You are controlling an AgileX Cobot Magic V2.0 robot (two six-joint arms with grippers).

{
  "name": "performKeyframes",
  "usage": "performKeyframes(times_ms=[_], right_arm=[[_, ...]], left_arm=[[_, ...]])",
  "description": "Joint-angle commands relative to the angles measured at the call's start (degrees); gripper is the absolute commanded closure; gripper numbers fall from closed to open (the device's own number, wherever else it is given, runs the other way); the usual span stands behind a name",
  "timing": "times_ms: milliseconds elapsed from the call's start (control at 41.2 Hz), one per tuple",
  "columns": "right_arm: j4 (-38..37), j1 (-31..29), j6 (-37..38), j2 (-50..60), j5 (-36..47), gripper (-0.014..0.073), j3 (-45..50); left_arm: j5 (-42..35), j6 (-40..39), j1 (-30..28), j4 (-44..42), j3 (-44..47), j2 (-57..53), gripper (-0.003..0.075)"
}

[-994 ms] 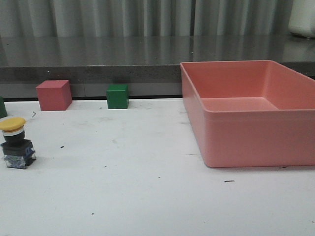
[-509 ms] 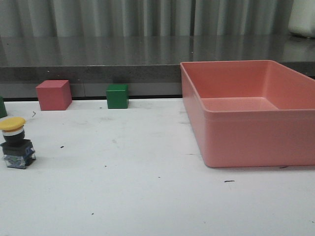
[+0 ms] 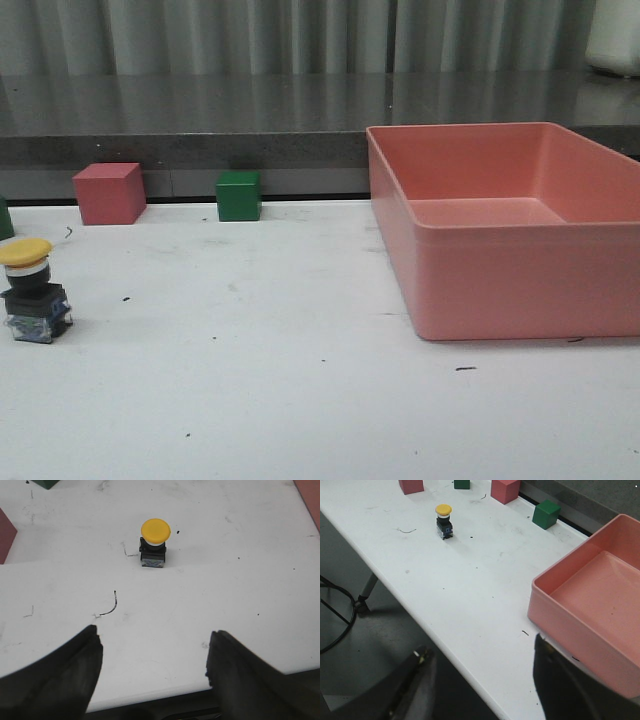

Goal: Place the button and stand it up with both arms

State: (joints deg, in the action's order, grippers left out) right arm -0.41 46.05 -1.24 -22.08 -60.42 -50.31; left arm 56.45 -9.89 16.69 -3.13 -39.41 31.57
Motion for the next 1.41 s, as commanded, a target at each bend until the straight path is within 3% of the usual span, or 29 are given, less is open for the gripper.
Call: performKeyframes(times_ms=[0, 194, 267, 412, 534, 1382], right_arm=[[-0.7, -0.1, -0.4, -0.6, 4.1, 0.0144, -1.1], [-0.7, -0.1, -0.4, -0.6, 4.1, 0.0173, -1.1], [-0.7, -0.1, -0.4, -0.6, 4.1, 0.0258, -1.1], [-0.7, -0.1, -0.4, -0.6, 4.1, 0.0532, -1.1], [-0.7, -0.1, -0.4, -0.6, 4.1, 0.0717, -1.1], [-0.7, -0.1, -0.4, -0.6, 3.9, 0.0711, -1.1]], left_arm=[[-2.8, -0.6, 0.4, 0.0, -2.0, 0.1, 0.0304], [-3.2, -0.6, 0.4, 0.0, -2.0, 0.1, 0.0506], [-3.9, -0.6, 0.4, 0.0, -2.0, 0.1, 0.0582], [-5.7, 1.4, 0.4, 0.0, -2.0, 0.1, 0.071], [-6.2, 5.7, 0.4, 0.0, -2.0, 0.1, 0.074], [-6.7, 6.2, 0.3, 0.3, -2.0, -1.1, 0.074]])
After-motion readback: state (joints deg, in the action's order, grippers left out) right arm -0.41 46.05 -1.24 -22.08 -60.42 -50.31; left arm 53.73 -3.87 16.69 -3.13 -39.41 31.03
